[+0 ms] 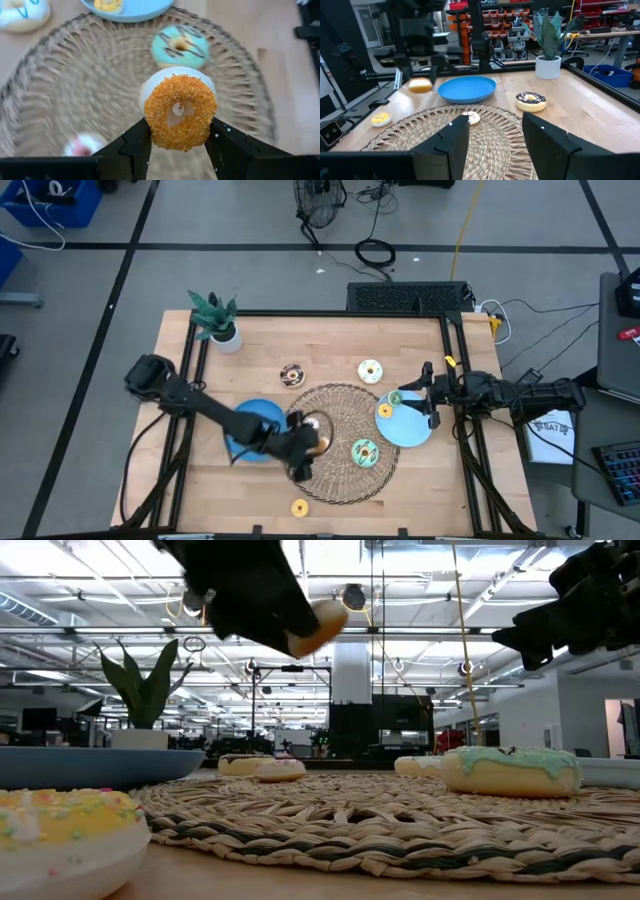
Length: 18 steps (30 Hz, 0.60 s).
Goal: Pick & Place donuts
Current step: Put the small orange donut on the light blue plate
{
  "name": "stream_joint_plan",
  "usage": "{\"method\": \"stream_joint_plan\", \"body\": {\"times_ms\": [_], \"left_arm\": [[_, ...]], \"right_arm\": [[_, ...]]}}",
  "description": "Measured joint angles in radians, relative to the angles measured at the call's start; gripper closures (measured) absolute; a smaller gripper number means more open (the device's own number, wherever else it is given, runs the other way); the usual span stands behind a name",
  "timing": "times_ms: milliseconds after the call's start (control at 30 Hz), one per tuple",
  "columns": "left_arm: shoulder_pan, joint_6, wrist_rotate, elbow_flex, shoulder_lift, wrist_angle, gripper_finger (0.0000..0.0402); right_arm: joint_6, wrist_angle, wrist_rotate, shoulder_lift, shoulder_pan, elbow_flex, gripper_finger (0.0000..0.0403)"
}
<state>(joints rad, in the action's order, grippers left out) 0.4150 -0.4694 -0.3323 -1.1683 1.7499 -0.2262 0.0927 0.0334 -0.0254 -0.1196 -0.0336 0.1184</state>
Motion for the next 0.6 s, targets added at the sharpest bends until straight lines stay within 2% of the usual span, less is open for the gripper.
{"method": "stream_joint_plan", "body": {"times_ms": [267,433,600], "left_arm": [[-0.215,0.2,0.176,0.0,0.001,0.021,0.0227],[-0.291,0.33,0.277,-0.044,0.006,0.011,0.0227],[-0.329,0.434,0.275,-0.147,0.013,-0.089,0.0227]], "right_arm": [[0.0,0.0,0.0,0.0,0.0,0.0,0.0232],[0.0,0.0,0.0,0.0,0.0,0.0,0.0232],[0.0,0.0,0.0,0.0,0.0,0.0,0.0232]]}}
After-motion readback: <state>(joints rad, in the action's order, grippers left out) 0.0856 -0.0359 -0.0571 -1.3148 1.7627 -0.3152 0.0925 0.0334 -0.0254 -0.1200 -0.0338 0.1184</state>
